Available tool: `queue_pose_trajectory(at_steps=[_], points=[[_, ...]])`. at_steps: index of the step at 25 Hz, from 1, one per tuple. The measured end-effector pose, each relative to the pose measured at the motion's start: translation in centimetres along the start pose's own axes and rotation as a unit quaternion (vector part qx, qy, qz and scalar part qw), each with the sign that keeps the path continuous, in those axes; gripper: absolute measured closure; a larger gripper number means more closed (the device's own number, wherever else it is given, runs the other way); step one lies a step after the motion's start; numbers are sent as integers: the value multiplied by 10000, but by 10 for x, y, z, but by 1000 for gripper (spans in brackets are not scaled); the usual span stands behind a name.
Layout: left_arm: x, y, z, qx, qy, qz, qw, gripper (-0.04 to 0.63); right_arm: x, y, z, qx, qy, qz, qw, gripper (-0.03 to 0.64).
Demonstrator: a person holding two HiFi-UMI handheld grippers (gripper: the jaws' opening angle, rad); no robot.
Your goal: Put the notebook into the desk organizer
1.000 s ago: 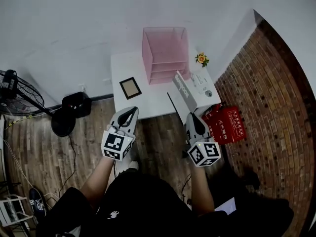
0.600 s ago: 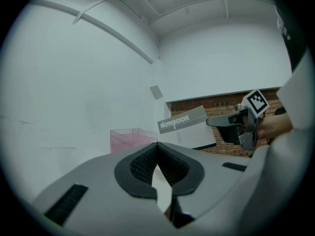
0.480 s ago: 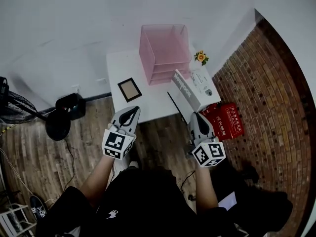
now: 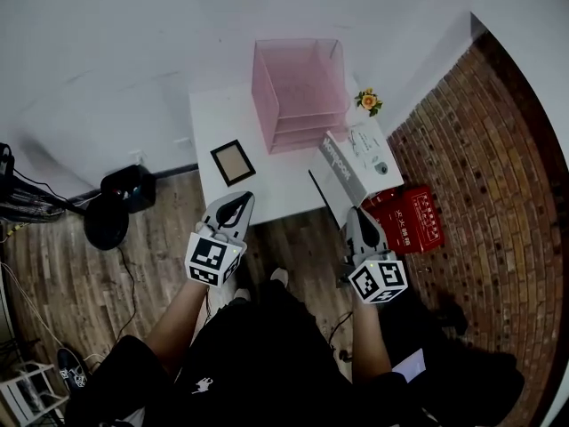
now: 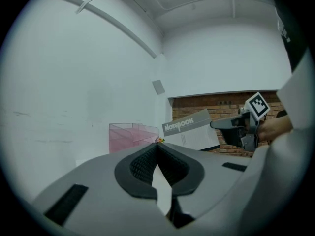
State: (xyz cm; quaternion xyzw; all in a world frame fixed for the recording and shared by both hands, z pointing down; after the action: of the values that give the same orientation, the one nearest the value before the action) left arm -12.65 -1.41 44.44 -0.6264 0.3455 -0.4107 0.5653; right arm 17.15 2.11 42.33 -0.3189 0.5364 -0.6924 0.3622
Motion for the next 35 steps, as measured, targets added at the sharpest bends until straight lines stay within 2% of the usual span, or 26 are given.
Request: queue_pose_trajectory(at_steps=[12, 23, 28, 35], points=[[81, 6, 26, 264, 114, -218, 9993, 592, 38, -26, 80, 534, 421, -186, 9975, 607], [128, -8, 46, 231, 435, -490, 9976, 592, 60, -37, 128, 933, 827, -197, 9920, 608], [144, -13, 43, 219, 344, -658, 9970, 592, 72, -37, 128, 1075, 984, -232, 9891, 608], [169, -15, 27, 271, -51, -819, 9963, 592, 89, -48, 123, 1551, 965, -216, 9829, 609]])
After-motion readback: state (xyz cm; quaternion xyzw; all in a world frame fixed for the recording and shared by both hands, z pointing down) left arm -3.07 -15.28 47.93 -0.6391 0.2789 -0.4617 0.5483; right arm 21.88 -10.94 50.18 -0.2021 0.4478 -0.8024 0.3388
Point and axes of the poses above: the fingertips, and each gripper's own axes: x forward along the fingers, z to its right, y out of its top, the point moved 8 cm from there along -x, backward along the fingers, and after that the axes turned 11 degrees about y, right-handed, at the moved point
